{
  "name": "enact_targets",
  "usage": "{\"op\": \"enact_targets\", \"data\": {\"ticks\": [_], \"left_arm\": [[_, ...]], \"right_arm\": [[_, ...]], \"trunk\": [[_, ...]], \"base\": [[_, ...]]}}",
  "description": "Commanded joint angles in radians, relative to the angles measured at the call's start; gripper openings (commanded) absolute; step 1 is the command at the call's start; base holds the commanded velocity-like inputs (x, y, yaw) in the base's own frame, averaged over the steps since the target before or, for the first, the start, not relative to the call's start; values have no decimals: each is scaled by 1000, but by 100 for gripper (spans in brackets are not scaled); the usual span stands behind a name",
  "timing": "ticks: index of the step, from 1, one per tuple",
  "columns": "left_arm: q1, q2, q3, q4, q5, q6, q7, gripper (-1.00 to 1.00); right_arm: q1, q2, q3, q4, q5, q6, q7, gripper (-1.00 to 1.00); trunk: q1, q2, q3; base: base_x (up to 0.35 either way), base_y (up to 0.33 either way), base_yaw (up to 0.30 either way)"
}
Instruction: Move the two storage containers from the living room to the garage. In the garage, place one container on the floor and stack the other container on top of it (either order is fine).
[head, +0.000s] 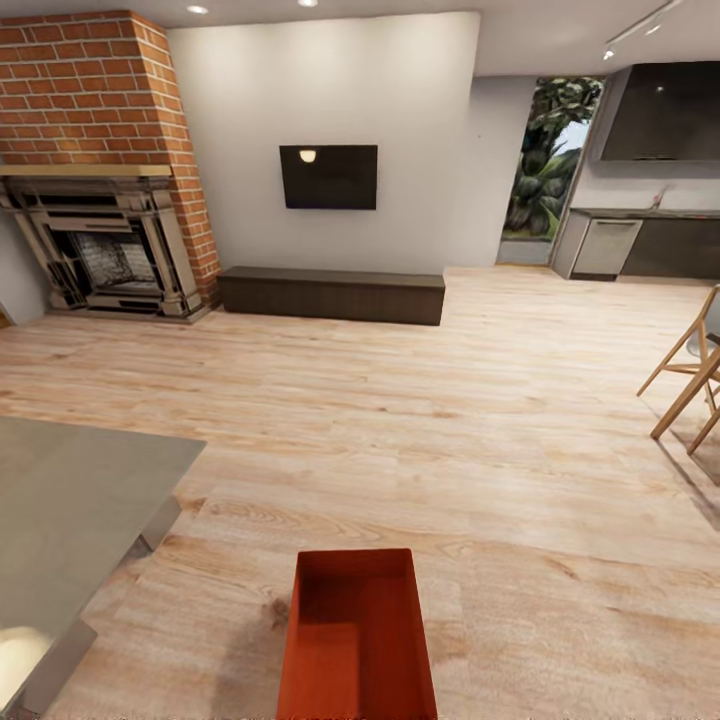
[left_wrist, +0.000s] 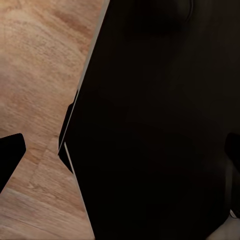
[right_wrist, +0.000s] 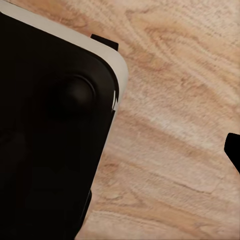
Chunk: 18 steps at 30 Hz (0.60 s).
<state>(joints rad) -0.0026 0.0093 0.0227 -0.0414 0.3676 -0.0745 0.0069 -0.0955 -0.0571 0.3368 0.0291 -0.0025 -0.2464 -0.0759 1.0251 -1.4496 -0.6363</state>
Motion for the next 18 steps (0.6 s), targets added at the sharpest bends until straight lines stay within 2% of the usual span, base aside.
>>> {"op": "enact_targets", "data": {"ticks": [1, 18], "left_arm": [[0, 0, 2, 0, 2, -2, 1, 100], [0, 0, 2, 0, 2, -2, 1, 100]], "right_arm": [[-1, 0, 7, 3, 0, -5, -4, 100], [-1, 0, 7, 3, -1, -5, -4, 100]], "trunk": [[0, 0, -2], [0, 0, -30]], "base": [[0, 0, 0], [0, 0, 0]]}}
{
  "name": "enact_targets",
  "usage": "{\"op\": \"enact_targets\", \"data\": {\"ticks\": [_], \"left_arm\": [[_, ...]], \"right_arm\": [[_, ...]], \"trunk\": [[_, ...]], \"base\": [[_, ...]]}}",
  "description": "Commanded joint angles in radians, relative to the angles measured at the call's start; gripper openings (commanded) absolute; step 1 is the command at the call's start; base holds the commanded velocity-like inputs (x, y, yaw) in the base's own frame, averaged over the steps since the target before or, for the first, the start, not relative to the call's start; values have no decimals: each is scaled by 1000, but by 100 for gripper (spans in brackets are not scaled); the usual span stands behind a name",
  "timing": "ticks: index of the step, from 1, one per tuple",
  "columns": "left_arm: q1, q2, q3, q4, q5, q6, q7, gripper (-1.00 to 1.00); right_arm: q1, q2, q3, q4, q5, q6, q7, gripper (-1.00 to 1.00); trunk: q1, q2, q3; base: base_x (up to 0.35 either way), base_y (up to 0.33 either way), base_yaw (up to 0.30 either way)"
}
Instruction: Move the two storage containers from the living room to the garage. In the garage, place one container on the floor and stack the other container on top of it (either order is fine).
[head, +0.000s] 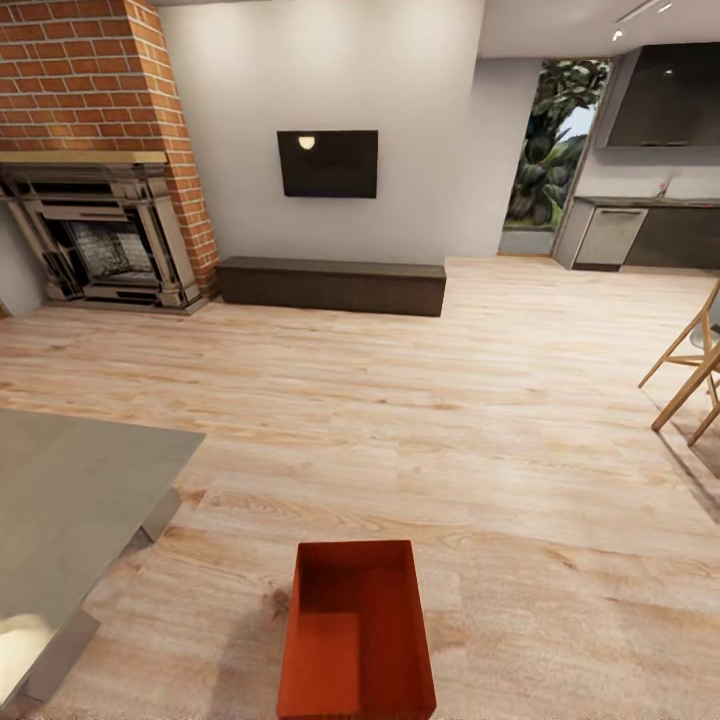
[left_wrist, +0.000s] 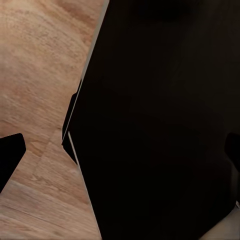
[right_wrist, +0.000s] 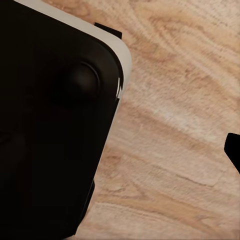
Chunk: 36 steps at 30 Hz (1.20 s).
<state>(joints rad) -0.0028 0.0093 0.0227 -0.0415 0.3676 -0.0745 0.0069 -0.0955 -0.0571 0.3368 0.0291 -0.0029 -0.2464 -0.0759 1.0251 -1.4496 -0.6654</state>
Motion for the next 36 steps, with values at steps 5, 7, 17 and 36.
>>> {"op": "enact_targets", "data": {"ticks": [5, 7, 17, 36], "left_arm": [[0, 0, 2, 0, 2, -2, 1, 100], [0, 0, 2, 0, 2, -2, 1, 100], [0, 0, 2, 0, 2, -2, 1, 100], [0, 0, 2, 1, 2, -2, 1, 100]], "right_arm": [[-1, 0, 7, 3, 0, -5, -4, 100], [-1, 0, 7, 3, 0, -5, -4, 100], [-1, 0, 7, 3, 0, -5, -4, 100], [-1, 0, 7, 3, 0, -5, -4, 100]], "trunk": [[0, 0, -9], [0, 0, -12], [0, 0, -28], [0, 0, -59]], "base": [[0, 0, 0], [0, 0, 0], [0, 0, 0], [0, 0, 0]]}}
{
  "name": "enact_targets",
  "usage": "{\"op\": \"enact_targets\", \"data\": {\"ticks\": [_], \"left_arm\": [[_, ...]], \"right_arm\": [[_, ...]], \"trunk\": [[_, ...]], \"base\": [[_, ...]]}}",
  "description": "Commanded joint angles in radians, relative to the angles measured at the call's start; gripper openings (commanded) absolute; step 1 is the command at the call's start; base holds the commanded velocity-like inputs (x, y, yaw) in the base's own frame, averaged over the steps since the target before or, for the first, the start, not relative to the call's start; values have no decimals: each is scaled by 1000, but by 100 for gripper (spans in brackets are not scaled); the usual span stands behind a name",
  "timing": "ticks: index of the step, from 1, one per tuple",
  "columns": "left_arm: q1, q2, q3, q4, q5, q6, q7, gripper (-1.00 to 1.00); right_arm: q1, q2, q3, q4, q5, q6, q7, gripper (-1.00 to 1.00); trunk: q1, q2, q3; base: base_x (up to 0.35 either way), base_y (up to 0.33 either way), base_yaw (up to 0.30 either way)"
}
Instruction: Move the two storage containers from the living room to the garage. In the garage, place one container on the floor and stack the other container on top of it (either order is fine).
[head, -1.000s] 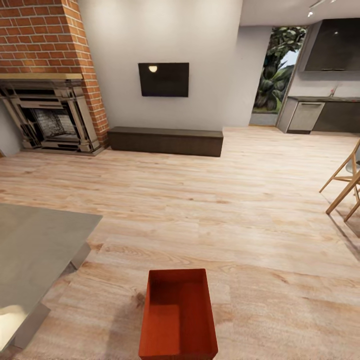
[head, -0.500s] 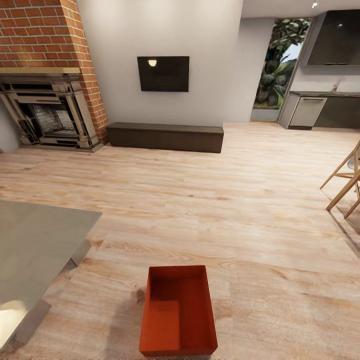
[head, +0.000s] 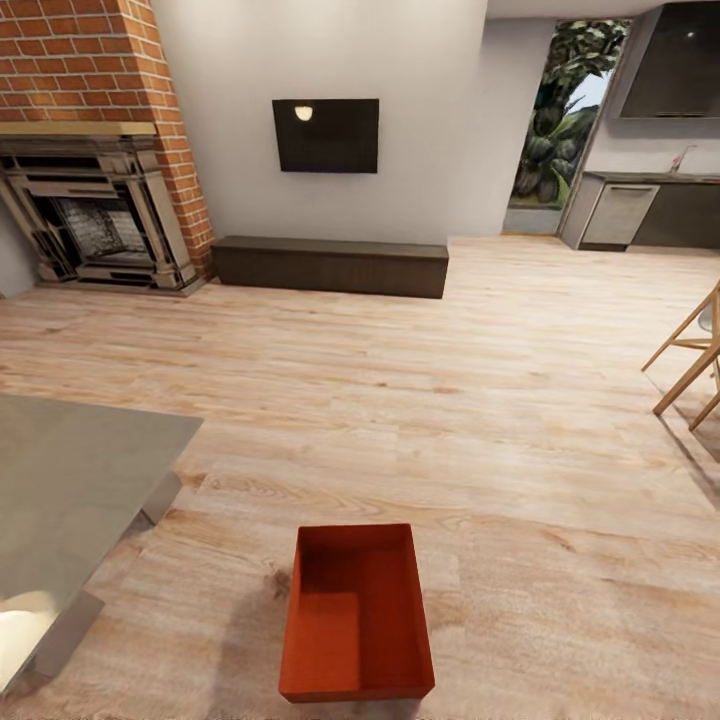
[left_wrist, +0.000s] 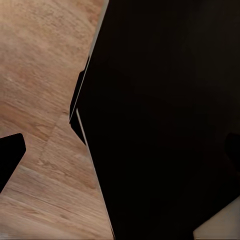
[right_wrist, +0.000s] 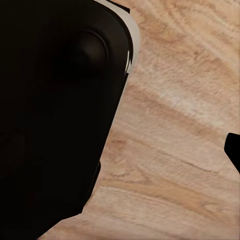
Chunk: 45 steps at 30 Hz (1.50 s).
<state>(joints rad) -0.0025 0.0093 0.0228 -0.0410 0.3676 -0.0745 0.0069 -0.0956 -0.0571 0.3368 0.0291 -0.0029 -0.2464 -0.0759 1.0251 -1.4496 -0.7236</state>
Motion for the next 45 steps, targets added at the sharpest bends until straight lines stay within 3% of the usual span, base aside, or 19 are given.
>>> {"op": "enact_targets", "data": {"ticks": [1, 45], "left_arm": [[0, 0, 2, 0, 2, -2, 1, 100], [-1, 0, 2, 0, 2, -2, 1, 100]], "right_arm": [[-1, 0, 7, 3, 0, -5, -4, 100], [-1, -1, 7, 3, 0, -7, -4, 100]], "trunk": [[0, 0, -2], [0, 0, -73]], "base": [[0, 0, 0], [0, 0, 0]]}}
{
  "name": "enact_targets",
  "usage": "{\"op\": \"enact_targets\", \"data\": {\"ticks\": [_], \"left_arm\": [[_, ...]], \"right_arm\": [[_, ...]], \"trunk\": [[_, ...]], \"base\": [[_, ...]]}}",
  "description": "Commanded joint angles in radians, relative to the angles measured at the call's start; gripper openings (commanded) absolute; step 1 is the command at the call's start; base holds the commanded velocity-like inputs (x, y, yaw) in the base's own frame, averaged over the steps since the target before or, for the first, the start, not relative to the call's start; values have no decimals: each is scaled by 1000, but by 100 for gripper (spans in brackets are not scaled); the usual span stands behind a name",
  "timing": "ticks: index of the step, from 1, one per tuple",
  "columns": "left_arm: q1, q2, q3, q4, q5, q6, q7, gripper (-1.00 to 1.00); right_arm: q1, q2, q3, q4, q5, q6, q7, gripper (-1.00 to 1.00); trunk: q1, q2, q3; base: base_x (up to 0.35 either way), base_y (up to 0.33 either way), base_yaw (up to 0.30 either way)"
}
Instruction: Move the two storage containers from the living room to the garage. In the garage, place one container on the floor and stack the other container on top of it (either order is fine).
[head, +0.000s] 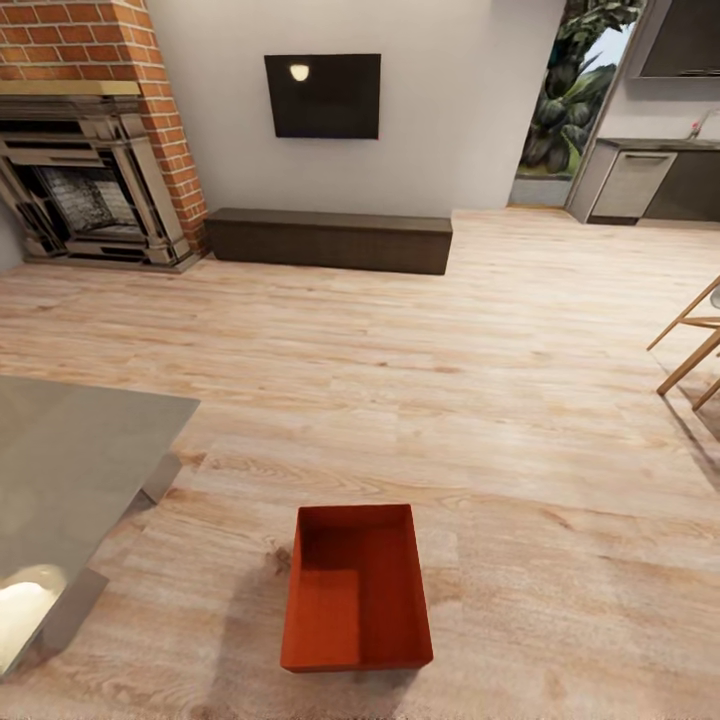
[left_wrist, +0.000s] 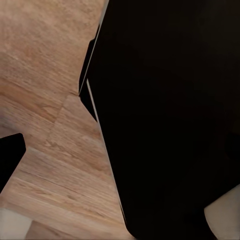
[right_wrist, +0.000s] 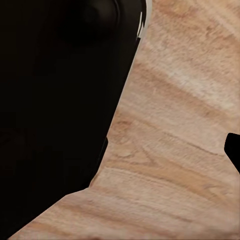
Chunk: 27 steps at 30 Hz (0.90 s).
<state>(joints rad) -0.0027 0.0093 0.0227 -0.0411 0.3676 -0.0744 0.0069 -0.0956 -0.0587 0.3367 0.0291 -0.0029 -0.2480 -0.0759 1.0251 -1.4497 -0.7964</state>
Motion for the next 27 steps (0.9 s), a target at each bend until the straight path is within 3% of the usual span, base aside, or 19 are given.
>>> {"op": "enact_targets", "data": {"ticks": [1, 27], "left_arm": [[0, 0, 2, 0, 2, -2, 1, 100], [0, 0, 2, 0, 2, -2, 1, 100]], "right_arm": [[-1, 0, 7, 3, 0, -5, -4, 100], [-1, 2, 7, 3, 0, -4, -4, 100]], "trunk": [[0, 0, -2], [0, 0, -44]], "base": [[0, 0, 0], [0, 0, 0]]}}
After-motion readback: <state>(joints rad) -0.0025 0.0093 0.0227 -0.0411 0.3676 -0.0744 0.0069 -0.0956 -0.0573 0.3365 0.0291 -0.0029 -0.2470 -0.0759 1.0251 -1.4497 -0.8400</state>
